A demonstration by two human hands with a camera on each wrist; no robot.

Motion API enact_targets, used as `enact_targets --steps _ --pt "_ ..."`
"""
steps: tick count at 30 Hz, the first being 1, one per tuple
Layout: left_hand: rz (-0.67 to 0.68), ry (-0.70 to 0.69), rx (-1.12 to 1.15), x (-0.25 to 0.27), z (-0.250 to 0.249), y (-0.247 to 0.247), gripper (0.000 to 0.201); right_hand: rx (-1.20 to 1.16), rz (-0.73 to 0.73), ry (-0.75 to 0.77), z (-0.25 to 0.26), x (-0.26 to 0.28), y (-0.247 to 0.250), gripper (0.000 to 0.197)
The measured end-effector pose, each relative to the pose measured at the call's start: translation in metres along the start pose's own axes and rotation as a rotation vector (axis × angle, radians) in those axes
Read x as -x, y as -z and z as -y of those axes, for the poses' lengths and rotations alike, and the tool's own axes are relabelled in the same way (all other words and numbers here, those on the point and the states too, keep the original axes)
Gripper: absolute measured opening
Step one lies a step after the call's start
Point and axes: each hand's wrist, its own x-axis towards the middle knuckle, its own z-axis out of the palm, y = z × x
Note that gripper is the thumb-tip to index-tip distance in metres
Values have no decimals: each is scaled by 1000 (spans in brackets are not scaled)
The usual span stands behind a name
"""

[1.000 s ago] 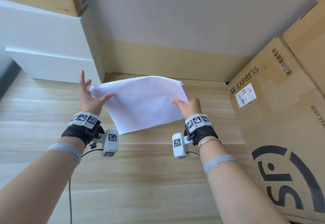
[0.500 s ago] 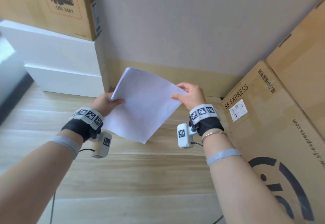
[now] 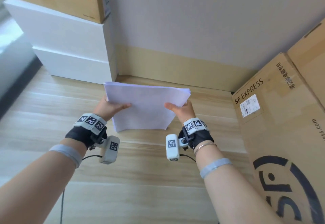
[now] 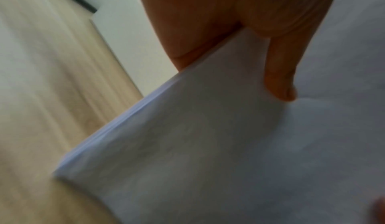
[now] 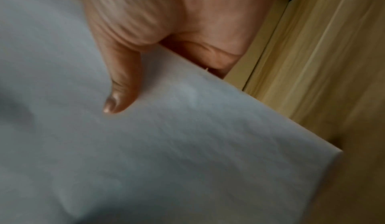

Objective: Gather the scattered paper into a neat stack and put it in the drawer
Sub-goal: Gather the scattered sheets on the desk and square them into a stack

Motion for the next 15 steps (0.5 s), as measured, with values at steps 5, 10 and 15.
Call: enact_targets --steps 5,10,15 --pt "-42 58 31 9 12 -8 43 36 -5 -80 -10 6 -15 26" --pt "-75 29 89 7 15 -4 34 -16 14 -48 -5 0 -9 17" --pt "-62 157 4 17 37 -14 50 54 53 -206 -37 -5 -19 55"
